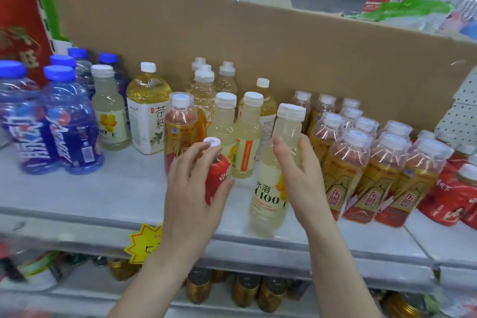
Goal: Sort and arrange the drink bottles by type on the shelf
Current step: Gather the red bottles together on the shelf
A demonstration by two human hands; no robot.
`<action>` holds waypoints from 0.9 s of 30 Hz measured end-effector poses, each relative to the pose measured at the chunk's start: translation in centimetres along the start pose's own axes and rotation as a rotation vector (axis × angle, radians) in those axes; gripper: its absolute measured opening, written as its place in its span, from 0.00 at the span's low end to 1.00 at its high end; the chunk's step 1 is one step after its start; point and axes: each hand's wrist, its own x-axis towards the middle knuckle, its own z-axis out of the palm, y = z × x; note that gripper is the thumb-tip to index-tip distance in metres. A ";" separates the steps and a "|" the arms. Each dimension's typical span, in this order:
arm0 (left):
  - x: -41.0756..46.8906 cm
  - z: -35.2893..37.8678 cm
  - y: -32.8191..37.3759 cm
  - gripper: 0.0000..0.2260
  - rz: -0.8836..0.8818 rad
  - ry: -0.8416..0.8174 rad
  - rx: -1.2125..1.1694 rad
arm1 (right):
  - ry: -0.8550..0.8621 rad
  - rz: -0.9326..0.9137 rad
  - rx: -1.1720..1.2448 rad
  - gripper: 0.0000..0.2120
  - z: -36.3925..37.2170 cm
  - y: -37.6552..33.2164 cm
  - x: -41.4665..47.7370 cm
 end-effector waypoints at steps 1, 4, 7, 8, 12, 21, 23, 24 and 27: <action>-0.4 0.0 0.9 0.24 0.008 -0.040 -0.043 | -0.036 -0.024 0.026 0.11 0.2 -0.9 -0.2; -1.1 0.5 2.9 0.32 -0.129 -0.252 -0.279 | -0.142 -0.084 0.128 0.10 1.3 -3.0 -0.8; -1.6 0.8 3.1 0.32 -0.252 -0.220 -0.458 | -0.237 -0.054 0.167 0.15 2.2 -3.8 0.1; -1.8 0.5 2.9 0.30 -0.272 -0.192 -0.489 | -0.237 -0.049 0.162 0.17 2.4 -3.4 0.8; -2.8 -0.8 1.9 0.28 -0.370 -0.156 -0.584 | 0.012 -0.073 -0.142 0.18 2.9 0.8 5.9; -3.7 -2.6 0.4 0.25 -0.534 -0.035 -0.725 | -0.131 -0.012 -0.318 0.23 4.7 4.4 8.6; -3.8 -2.9 0.3 0.21 -0.560 -0.013 -0.755 | -0.146 -0.008 -0.328 0.23 3.5 4.1 7.7; -3.8 -3.0 0.4 0.19 -0.568 -0.003 -0.770 | -0.161 0.012 -0.324 0.23 2.7 3.8 7.0; -3.9 -3.0 0.2 0.16 -0.593 0.009 -0.809 | -0.188 0.077 -0.248 0.23 0.0 2.9 4.2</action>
